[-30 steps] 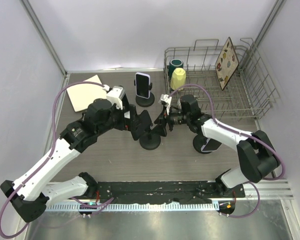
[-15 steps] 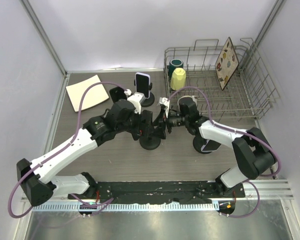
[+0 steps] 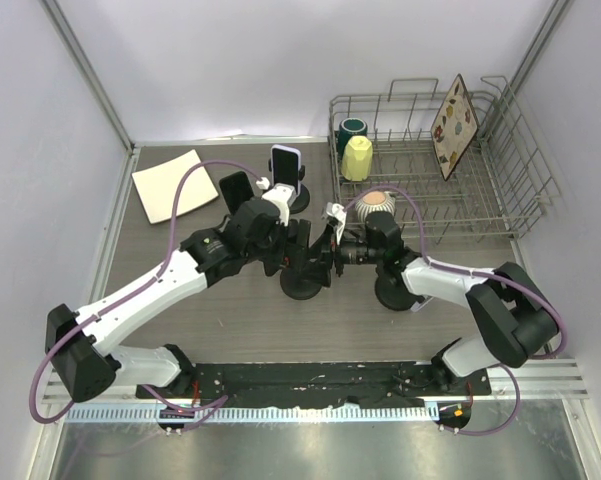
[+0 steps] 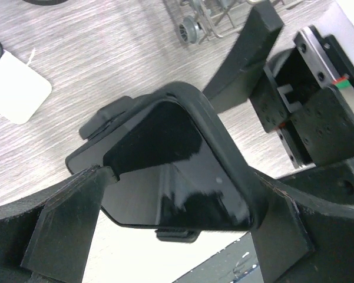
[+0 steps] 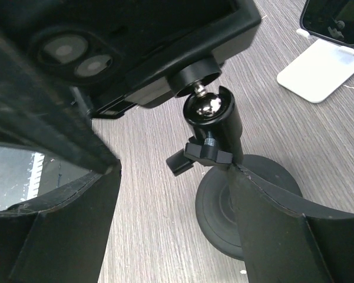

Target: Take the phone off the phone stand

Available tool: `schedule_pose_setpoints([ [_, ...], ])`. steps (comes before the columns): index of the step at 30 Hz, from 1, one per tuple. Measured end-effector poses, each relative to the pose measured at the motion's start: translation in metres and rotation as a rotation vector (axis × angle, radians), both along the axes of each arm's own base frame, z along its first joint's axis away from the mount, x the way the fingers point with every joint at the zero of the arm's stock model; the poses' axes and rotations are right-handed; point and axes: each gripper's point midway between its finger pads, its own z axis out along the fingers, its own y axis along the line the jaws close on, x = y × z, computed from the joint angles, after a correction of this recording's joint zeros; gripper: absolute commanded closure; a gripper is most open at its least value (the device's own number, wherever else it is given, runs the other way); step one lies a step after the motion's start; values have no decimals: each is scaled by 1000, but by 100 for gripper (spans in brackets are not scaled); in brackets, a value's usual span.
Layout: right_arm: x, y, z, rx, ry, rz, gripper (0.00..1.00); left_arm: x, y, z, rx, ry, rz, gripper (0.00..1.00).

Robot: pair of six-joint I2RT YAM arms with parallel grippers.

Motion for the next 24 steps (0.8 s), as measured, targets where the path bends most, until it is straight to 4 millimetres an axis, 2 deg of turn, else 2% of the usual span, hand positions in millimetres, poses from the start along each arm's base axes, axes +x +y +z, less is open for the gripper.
schedule_pose_setpoints([
  [7, -7, -1, 3, 12, -16, -40, 21, 10, 7, 0, 40, -45, 39, 5],
  [19, 24, -9, 16, -31, -66, -216, 14, 13, 17, 9, 102, -133, 48, 18],
  [24, 29, -18, 38, -39, -115, -273, 14, 11, 19, 10, 156, -163, 41, 20],
])
